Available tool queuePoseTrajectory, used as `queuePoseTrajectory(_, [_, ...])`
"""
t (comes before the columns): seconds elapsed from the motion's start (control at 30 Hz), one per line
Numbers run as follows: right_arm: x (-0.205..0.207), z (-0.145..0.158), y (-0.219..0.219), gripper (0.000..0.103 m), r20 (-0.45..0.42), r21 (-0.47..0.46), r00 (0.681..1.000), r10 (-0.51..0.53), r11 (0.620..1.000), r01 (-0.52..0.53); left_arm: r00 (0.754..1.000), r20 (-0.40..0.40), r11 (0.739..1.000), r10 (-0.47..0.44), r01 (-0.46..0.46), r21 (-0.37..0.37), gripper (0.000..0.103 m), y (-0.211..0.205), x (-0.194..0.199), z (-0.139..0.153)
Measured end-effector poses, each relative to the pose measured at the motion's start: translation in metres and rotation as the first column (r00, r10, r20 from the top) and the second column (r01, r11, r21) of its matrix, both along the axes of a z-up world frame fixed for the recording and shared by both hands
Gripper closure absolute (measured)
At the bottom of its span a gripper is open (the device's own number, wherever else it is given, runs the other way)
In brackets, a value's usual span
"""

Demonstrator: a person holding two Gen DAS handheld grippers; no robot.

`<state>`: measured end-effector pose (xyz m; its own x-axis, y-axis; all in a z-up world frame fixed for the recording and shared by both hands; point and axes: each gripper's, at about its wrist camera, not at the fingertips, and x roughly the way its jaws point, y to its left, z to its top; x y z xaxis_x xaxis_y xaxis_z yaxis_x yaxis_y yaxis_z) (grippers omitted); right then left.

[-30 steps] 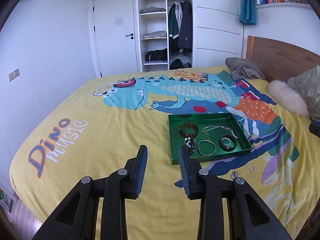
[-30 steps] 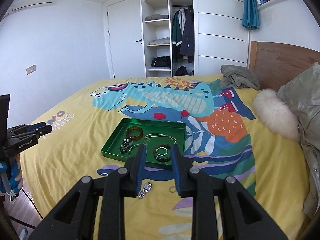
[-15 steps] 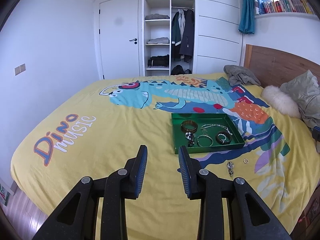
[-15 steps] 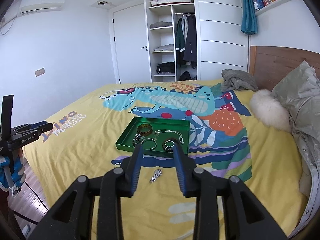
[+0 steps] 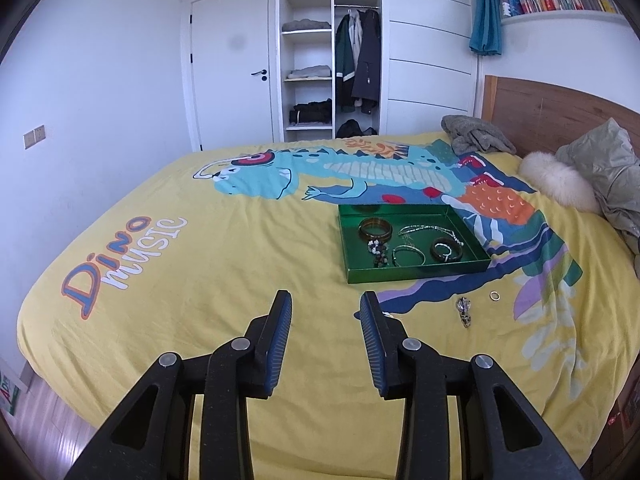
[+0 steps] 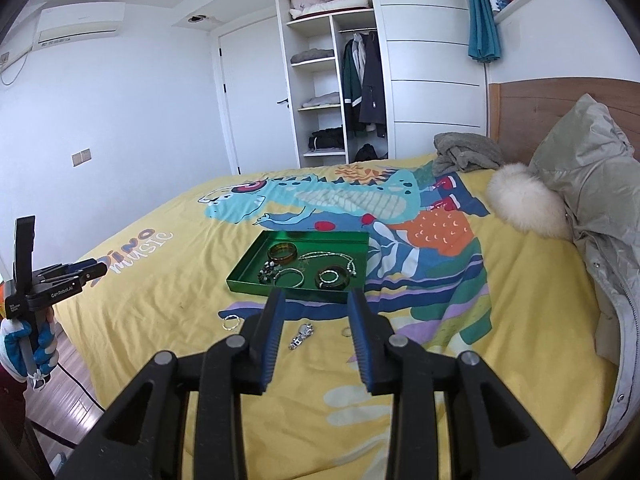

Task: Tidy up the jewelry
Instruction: 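Withdraw both tools from the tray toward the remaining hoop and watch, then grasp the second twisted hoop with the left tool while the right tool grasps the silver watch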

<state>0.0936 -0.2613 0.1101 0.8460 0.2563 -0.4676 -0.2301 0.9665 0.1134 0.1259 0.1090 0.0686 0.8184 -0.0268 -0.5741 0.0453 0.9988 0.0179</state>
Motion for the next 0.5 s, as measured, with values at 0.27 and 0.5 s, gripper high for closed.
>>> queuePoseTrajectory(0.27, [0.027, -0.032, -0.021, 0.072, -0.042, 0.038, 0.999, -0.03, 0.999, 0.032, 0.995, -0.093, 1.0, -0.024, 0.026, 0.011, 0.068, -0.012, 0.037, -0.048])
queuePoseTrajectory(0.5, [0.054, -0.065, -0.026, 0.072, -0.099, 0.066, 0.995, -0.007, 0.998, 0.014, 0.985, -0.162, 0.999, -0.053, 0.054, 0.003, 0.068, -0.018, 0.07, -0.088])
